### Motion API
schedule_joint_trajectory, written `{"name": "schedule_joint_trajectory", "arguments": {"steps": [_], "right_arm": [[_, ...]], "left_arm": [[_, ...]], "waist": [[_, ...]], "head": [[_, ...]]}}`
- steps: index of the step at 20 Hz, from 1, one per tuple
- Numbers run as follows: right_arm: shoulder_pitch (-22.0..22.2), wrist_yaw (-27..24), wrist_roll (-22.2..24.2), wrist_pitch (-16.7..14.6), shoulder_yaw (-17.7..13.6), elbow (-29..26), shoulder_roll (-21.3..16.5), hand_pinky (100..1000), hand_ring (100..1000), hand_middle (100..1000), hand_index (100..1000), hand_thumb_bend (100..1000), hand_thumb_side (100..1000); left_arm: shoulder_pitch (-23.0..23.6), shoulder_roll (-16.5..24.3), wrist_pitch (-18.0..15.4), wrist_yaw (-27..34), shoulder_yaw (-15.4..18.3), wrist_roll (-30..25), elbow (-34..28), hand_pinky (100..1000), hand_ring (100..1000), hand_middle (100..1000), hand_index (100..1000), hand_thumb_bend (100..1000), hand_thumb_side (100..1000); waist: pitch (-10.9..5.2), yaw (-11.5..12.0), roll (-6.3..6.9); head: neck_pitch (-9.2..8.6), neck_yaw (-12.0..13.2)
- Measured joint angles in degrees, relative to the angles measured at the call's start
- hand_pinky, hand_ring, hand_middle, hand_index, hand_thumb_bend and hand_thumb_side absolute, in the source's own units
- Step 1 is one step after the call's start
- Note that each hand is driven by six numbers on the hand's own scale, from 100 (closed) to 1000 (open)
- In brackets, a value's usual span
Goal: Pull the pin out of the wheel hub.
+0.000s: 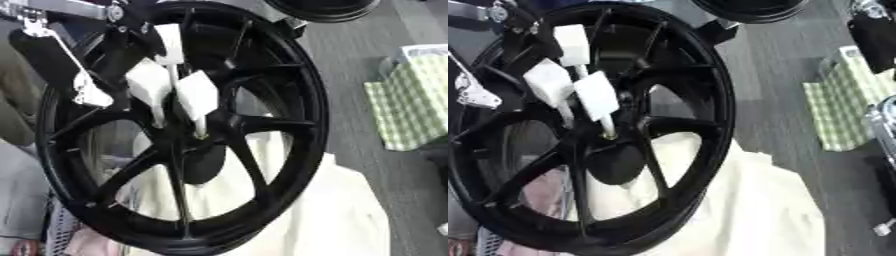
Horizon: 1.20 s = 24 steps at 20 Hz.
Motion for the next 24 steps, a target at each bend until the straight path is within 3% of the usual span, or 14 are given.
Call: {"name": "schedule_joint_trajectory", "arguments": {"steps": [2, 3, 19, 24], "right_arm": [[0.0, -0.09, -0.02, -0.03, 0.0, 0.0, 0.0, 646, 533, 582, 730, 100, 523], [0.0, -0.14, -0.05, -0.06, 0.01, 0.0, 0.01, 646, 532, 582, 730, 100, 523], [-0.02, -0.56, -0.16, -0.39, 0.02, 0.0, 0.45, 645, 531, 581, 729, 100, 523], [-0.05, -0.72, -0.17, -0.55, 0.08, 0.0, 0.46, 645, 531, 581, 729, 100, 523]], "left_arm": [[0.0, -0.01, -0.38, -0.82, 0.09, -0.02, 0.23, 138, 234, 668, 857, 479, 322], [0.0, -0.01, -0.51, -1.29, 0.16, 0.02, 0.43, 124, 227, 668, 856, 480, 323], [0.02, -1.04, -1.21, -2.96, 0.3, -0.03, 2.15, 114, 247, 768, 850, 466, 320], [0.02, -1.52, -1.22, -3.08, 0.3, -0.04, 2.3, 117, 251, 763, 850, 468, 323]], "waist": [[0.0, 0.0, 0.0], [0.0, 0.0, -0.01], [0.15, -0.18, -0.1], [0.23, -0.18, -0.1]], "head": [[0.0, 0.01], [0.0, 0.01], [-0.05, 0.08], [-0.25, 0.09]]}}
